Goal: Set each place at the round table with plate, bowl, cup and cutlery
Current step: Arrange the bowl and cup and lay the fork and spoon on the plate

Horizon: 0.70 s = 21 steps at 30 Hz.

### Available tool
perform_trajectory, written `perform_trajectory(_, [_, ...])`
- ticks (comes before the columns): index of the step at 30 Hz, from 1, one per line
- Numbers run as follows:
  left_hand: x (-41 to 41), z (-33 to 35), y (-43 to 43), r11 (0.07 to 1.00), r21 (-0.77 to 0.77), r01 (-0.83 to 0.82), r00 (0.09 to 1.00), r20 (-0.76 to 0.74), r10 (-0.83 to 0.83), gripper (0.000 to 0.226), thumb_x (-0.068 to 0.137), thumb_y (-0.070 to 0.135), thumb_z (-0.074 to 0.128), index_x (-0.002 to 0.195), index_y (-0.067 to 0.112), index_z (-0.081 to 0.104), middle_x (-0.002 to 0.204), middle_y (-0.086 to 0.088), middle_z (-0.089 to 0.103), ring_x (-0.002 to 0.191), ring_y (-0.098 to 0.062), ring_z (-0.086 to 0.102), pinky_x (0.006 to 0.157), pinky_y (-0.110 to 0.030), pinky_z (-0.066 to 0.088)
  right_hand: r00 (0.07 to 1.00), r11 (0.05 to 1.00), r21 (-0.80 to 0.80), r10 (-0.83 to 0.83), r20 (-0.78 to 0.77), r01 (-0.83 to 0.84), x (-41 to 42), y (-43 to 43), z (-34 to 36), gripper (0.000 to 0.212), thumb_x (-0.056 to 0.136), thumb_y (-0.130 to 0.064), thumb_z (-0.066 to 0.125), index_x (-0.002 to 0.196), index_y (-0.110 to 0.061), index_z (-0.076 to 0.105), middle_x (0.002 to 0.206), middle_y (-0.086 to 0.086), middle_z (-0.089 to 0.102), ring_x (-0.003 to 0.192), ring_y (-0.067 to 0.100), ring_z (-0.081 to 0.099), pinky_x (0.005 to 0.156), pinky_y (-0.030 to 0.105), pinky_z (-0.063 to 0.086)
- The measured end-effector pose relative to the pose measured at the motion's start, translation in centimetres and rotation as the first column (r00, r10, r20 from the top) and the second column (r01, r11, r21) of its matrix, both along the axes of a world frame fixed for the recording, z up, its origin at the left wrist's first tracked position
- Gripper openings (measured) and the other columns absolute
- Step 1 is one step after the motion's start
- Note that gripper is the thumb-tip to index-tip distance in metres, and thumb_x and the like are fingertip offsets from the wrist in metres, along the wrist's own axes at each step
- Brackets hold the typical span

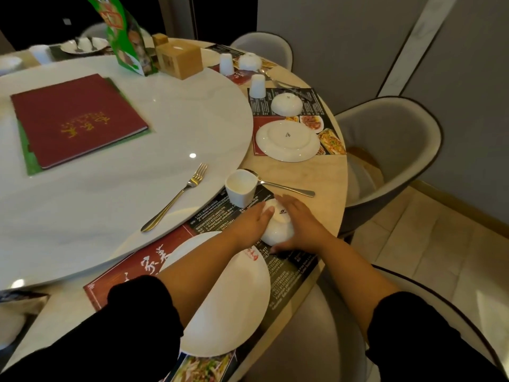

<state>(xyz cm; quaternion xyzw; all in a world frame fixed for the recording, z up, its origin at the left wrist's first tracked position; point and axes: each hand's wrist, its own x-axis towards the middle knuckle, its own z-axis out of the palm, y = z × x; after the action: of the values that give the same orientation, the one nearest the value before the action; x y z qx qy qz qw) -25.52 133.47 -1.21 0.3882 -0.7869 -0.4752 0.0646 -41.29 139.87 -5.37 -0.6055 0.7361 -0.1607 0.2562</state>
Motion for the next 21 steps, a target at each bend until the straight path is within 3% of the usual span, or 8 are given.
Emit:
perform_trajectory(3, [-0.2, -0.4, -0.3, 0.999, -0.008, -0.046, 0.998, -0.041, 0.046, 0.043, 0.101, 0.038, 0.03, 0.123, 0.009, 0.053, 0.118, -0.011, 0.059, 0.108, -0.023, 0.054, 0.089, -0.033, 0.042, 0.998, 0.998, -0.069, 0.007, 0.055, -0.003, 0.0, 0.1, 0.4, 0.114, 0.053, -0.04, 0.089, 0.145, -0.025, 0.023, 0.148, -0.002, 0.028, 0.136, 0.017, 0.027, 0.11, 0.031, 0.028])
perform_trajectory(6, [-0.1, 0.8, -0.6, 0.98, 0.147, -0.134, 0.974, -0.165, 0.158, 0.047, 0.1, 0.047, 0.024, 0.118, 0.018, 0.055, 0.108, -0.001, 0.055, 0.101, -0.016, 0.051, 0.088, -0.032, 0.037, 0.925, 0.99, -0.045, -0.107, 0.364, 0.133, 0.2, 0.6, 2.5, 0.098, 0.058, -0.039, 0.086, 0.139, -0.029, 0.031, 0.131, -0.008, 0.043, 0.12, 0.014, 0.043, 0.097, 0.028, 0.039])
perform_trajectory(9, [0.1, 1.7, -1.3, 0.94, 0.298, -0.165, 0.948, -0.216, 0.234, 0.05, 0.097, 0.054, 0.017, 0.112, 0.031, 0.059, 0.108, 0.001, 0.055, 0.104, -0.013, 0.05, 0.091, -0.031, 0.032, 0.746, 0.958, 0.092, -0.27, 0.609, 0.273, 0.1, 0.9, 4.2, 0.076, 0.062, -0.056, 0.066, 0.129, -0.026, 0.044, 0.126, 0.002, 0.05, 0.11, 0.026, 0.053, 0.091, 0.04, 0.049])
perform_trajectory(12, [0.5, 1.3, -1.0, 0.967, 0.223, -0.12, 0.97, -0.182, 0.162, 0.036, 0.097, 0.047, 0.036, 0.116, 0.025, 0.057, 0.114, -0.005, 0.06, 0.108, -0.021, 0.056, 0.096, -0.038, 0.043, 0.488, 0.887, 0.203, -0.405, 0.773, 0.414, 0.0, 0.9, 4.9, 0.047, 0.072, -0.063, 0.059, 0.103, -0.027, 0.057, 0.118, 0.011, 0.059, 0.104, 0.029, 0.058, 0.096, 0.047, 0.047])
perform_trajectory(13, [0.6, 1.0, -0.9, 0.979, 0.167, -0.117, 0.98, -0.141, 0.141, 0.032, 0.097, 0.038, 0.044, 0.12, 0.021, 0.057, 0.115, -0.009, 0.062, 0.108, -0.025, 0.058, 0.095, -0.041, 0.047, 0.449, 0.861, 0.223, -0.44, 0.778, 0.456, 0.0, 0.9, 5.1, 0.036, 0.081, -0.061, 0.056, 0.095, -0.028, 0.057, 0.109, 0.008, 0.062, 0.097, 0.025, 0.059, 0.091, 0.042, 0.048])
perform_trajectory(16, [0.4, 0.1, -0.8, 0.982, 0.078, -0.172, 0.985, -0.011, 0.173, 0.035, 0.095, 0.018, 0.05, 0.129, 0.011, 0.054, 0.118, -0.014, 0.063, 0.106, -0.026, 0.061, 0.095, -0.043, 0.05, 0.465, 0.767, 0.203, -0.552, 0.692, 0.609, 0.3, 0.4, 4.4, 0.031, 0.09, -0.055, 0.047, 0.086, -0.025, 0.052, 0.083, -0.006, 0.053, 0.079, 0.013, 0.05, 0.08, 0.033, 0.041])
perform_trajectory(18, [0.3, -0.3, -1.0, 0.978, 0.083, -0.193, 0.981, 0.018, 0.192, 0.034, 0.095, 0.016, 0.051, 0.128, 0.008, 0.056, 0.116, -0.015, 0.064, 0.099, -0.025, 0.064, 0.09, -0.042, 0.053, 0.489, 0.725, 0.101, -0.554, 0.674, 0.681, 0.7, 0.2, 3.3, 0.03, 0.093, -0.046, 0.048, 0.094, -0.018, 0.061, 0.08, -0.004, 0.052, 0.08, 0.014, 0.048, 0.074, 0.031, 0.04])
perform_trajectory(21, [0.3, -0.8, -1.4, 0.974, 0.103, -0.201, 0.98, 0.033, 0.198, 0.033, 0.094, 0.017, 0.053, 0.125, 0.005, 0.057, 0.113, -0.015, 0.066, 0.082, -0.019, 0.067, 0.073, -0.027, 0.057, 0.471, 0.639, -0.021, -0.544, 0.694, 0.769, 1.2, 0.0, 2.0, 0.026, 0.095, -0.027, 0.053, 0.108, -0.01, 0.067, 0.092, -0.001, 0.06, 0.092, 0.016, 0.051, 0.074, 0.027, 0.041])
